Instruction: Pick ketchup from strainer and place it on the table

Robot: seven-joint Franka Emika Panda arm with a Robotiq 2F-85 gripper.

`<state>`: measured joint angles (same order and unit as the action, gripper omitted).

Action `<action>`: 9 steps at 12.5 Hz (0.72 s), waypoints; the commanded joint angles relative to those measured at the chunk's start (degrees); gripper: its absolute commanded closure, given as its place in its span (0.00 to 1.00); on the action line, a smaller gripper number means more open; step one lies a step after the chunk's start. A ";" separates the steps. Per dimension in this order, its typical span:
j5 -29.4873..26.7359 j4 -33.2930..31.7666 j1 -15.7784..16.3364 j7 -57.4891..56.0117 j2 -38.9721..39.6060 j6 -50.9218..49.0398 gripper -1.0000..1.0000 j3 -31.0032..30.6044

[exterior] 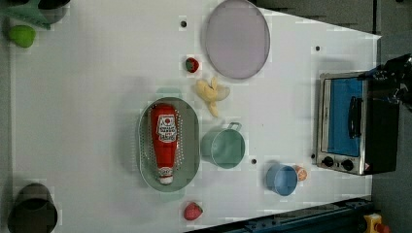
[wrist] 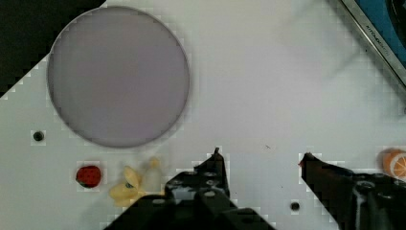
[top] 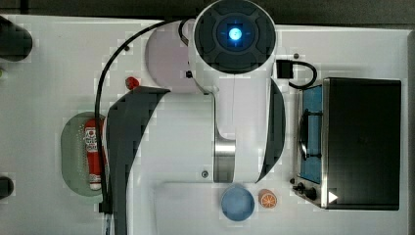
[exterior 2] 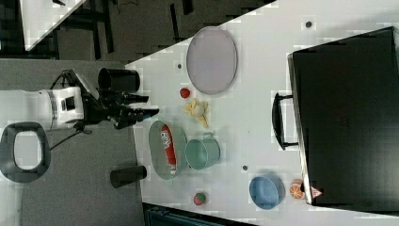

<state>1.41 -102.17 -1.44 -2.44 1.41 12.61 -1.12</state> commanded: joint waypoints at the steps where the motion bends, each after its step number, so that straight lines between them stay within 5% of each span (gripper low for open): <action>1: -2.23 -5.64 -5.83 9.16 -13.92 -8.08 0.21 -2.61; 3: -2.26 -5.65 -5.47 9.16 -13.49 -7.90 0.00 -4.73; 9: -2.25 -5.64 -4.75 9.16 -10.42 -7.55 0.00 -17.93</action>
<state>0.05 -106.48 -8.53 4.75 -11.25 6.12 -16.98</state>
